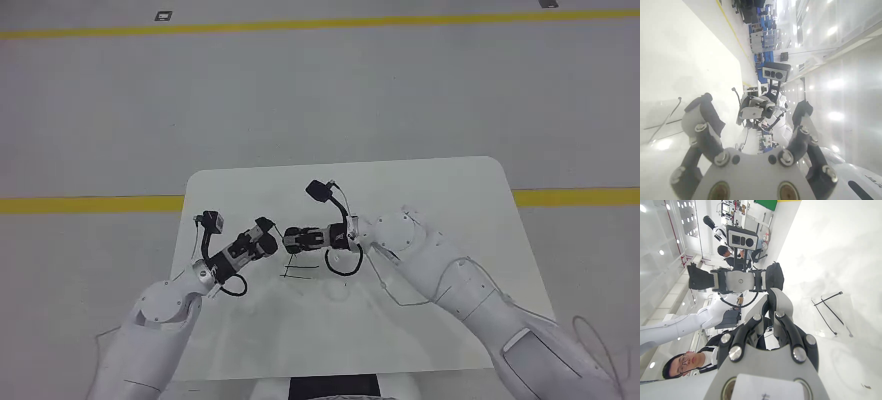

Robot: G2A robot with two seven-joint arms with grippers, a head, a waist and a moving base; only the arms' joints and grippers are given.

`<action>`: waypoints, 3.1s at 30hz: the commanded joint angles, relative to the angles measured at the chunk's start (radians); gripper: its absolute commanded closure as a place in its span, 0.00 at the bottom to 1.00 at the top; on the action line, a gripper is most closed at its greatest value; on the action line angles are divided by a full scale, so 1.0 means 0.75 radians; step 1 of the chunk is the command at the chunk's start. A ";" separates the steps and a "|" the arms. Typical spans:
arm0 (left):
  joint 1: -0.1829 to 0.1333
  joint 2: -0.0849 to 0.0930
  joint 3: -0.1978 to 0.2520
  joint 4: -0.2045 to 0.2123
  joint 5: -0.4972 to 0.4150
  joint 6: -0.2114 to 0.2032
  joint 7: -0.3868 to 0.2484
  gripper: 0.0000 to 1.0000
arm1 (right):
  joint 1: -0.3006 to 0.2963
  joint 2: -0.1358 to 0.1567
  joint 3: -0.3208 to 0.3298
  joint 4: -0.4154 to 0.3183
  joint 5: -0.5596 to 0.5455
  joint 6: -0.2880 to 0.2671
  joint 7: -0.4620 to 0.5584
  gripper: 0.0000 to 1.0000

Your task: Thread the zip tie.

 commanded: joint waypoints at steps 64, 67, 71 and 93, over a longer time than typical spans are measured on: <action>-0.010 0.032 0.071 0.020 0.154 -0.009 0.183 0.96 | -0.066 -0.020 0.073 -0.045 -0.043 0.076 0.046 1.00; -0.010 0.033 0.073 0.019 0.157 -0.009 0.189 0.96 | -0.063 -0.023 0.071 -0.041 -0.041 0.074 0.052 1.00; -0.008 0.034 0.073 0.016 0.159 -0.009 0.196 0.88 | -0.061 -0.026 0.072 -0.036 -0.037 0.074 0.055 1.00; -0.007 0.040 0.082 0.022 0.167 -0.009 0.219 1.00 | -0.055 -0.040 0.069 -0.018 -0.040 0.058 0.078 1.00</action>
